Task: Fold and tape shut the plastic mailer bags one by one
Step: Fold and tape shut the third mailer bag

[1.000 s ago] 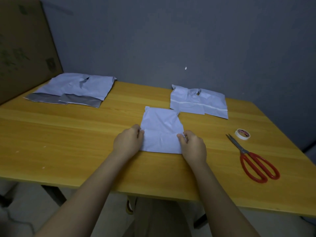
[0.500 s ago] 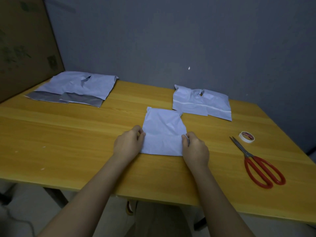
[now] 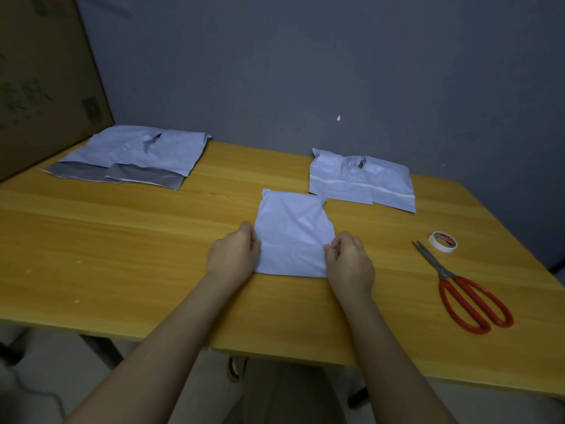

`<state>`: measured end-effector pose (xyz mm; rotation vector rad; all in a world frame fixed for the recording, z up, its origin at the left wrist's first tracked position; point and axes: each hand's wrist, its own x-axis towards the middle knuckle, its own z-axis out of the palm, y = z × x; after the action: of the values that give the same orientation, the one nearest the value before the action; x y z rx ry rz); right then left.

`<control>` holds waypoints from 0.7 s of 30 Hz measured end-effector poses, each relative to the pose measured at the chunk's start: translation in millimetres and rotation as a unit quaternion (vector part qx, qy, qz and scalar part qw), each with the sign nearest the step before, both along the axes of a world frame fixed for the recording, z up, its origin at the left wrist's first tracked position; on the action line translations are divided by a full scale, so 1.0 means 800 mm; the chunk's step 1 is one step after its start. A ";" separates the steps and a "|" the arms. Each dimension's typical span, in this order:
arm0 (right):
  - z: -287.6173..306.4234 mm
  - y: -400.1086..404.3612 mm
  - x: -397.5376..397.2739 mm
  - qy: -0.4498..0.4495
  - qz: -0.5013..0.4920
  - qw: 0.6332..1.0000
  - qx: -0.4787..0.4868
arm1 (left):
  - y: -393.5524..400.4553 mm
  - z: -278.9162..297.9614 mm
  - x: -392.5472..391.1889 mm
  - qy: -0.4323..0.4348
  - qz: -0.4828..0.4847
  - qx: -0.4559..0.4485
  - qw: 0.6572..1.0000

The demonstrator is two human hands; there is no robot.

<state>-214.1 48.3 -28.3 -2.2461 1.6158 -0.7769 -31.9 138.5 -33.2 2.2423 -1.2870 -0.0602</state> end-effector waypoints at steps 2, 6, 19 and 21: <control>0.000 0.000 0.000 0.005 -0.003 1.000 0.003 | -0.003 0.002 -0.001 -0.011 0.009 0.020 1.000; -0.001 0.000 0.000 0.028 -0.009 1.000 -0.008 | -0.006 0.007 -0.009 -0.057 0.015 0.063 0.996; -0.003 -0.003 0.007 0.138 -0.027 0.990 -0.030 | -0.005 0.018 -0.029 -0.191 0.034 0.146 0.970; -0.004 -0.003 0.007 0.140 -0.027 0.989 -0.030 | -0.006 0.017 -0.031 -0.203 0.039 0.160 0.965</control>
<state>-208.8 45.7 -31.3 -2.4543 1.8028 -0.5491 -56.8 133.4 -19.9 2.6791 -1.4799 0.2518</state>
